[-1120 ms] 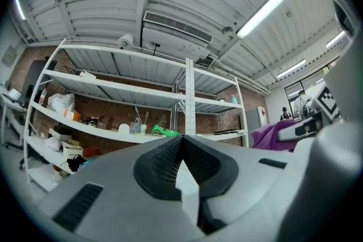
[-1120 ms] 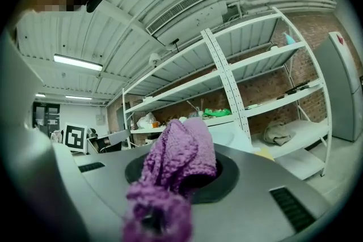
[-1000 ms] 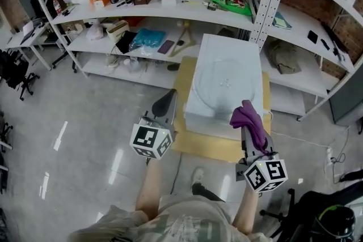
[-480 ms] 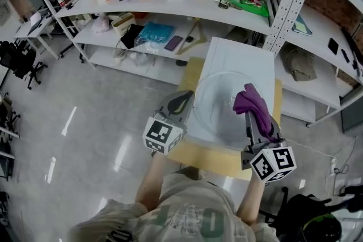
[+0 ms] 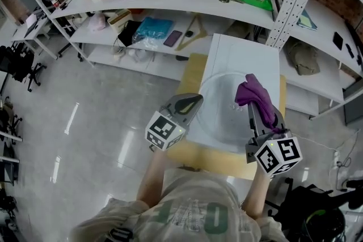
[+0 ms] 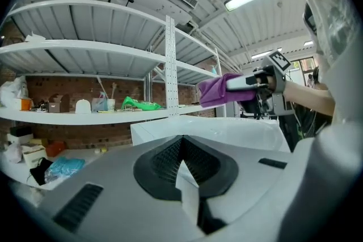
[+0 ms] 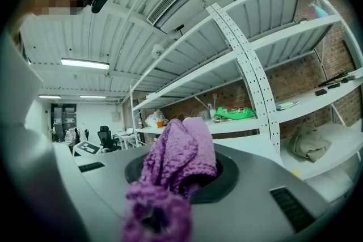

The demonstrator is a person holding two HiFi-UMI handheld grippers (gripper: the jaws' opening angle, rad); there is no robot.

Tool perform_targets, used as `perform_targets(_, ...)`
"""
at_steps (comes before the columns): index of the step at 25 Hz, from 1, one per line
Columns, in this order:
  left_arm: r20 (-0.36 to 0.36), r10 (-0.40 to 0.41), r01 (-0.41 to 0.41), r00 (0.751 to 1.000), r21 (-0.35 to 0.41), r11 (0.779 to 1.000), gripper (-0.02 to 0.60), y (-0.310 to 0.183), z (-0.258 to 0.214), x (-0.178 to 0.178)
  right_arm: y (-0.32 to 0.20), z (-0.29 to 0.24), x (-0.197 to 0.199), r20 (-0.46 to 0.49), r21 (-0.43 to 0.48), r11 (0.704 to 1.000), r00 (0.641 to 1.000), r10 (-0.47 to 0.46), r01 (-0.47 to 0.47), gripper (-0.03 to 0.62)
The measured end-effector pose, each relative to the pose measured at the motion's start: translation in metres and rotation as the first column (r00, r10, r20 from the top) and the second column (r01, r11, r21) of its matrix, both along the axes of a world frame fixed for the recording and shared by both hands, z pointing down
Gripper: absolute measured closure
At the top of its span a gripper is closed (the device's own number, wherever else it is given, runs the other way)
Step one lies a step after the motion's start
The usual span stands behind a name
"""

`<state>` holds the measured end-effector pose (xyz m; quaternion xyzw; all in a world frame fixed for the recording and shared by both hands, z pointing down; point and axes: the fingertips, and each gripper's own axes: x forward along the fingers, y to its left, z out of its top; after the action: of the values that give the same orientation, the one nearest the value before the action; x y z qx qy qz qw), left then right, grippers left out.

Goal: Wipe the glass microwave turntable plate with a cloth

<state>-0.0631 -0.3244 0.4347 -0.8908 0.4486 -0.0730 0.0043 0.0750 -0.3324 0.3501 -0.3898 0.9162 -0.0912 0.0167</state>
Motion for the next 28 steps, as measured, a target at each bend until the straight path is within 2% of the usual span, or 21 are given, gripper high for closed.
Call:
perform_targets(5,0.003,0.023,-0.023,1.0,0.001,1.0,0.578,-0.003,0.002,-0.001,-0.007,-0.001,-0.015,-0.029,-0.004,1.0,0.999,-0.029,0.028,0.539)
perform_targets(8,0.028,0.037,-0.037,0.999,-0.015,0.999,0.578,-0.002,0.01,0.001,-0.009,-0.002,-0.026,-0.058,0.002,0.998,0.997,-0.056,0.056,0.539)
perform_targets(13,0.02,0.066,-0.065,0.998,-0.042,0.997,0.578,0.001,0.016,0.009,-0.009,0.003,-0.049,-0.148,-0.011,0.991,0.98,-0.135,0.135,0.539)
perform_targets(16,0.013,0.069,-0.068,0.998,-0.041,0.997,0.578,0.0,0.015,0.009,-0.01,0.02,-0.065,-0.251,-0.063,0.98,0.948,-0.198,0.188,0.539)
perform_targets(20,-0.045,0.063,-0.065,0.997,-0.042,0.997,0.578,-0.002,0.012,0.007,-0.013,0.047,-0.091,-0.387,-0.146,0.953,0.871,-0.303,0.267,0.539)
perform_targets(25,-0.048,0.059,-0.061,0.997,-0.039,0.997,0.578,-0.004,0.01,0.006,-0.018,0.066,-0.113,-0.404,-0.241,0.914,0.823,-0.4,0.326,0.539)
perform_targets(28,-0.053,0.054,-0.056,0.997,-0.042,0.998,0.578,-0.005,0.01,0.005,-0.018,0.074,-0.12,-0.443,-0.271,0.901,0.787,-0.429,0.339,0.539)
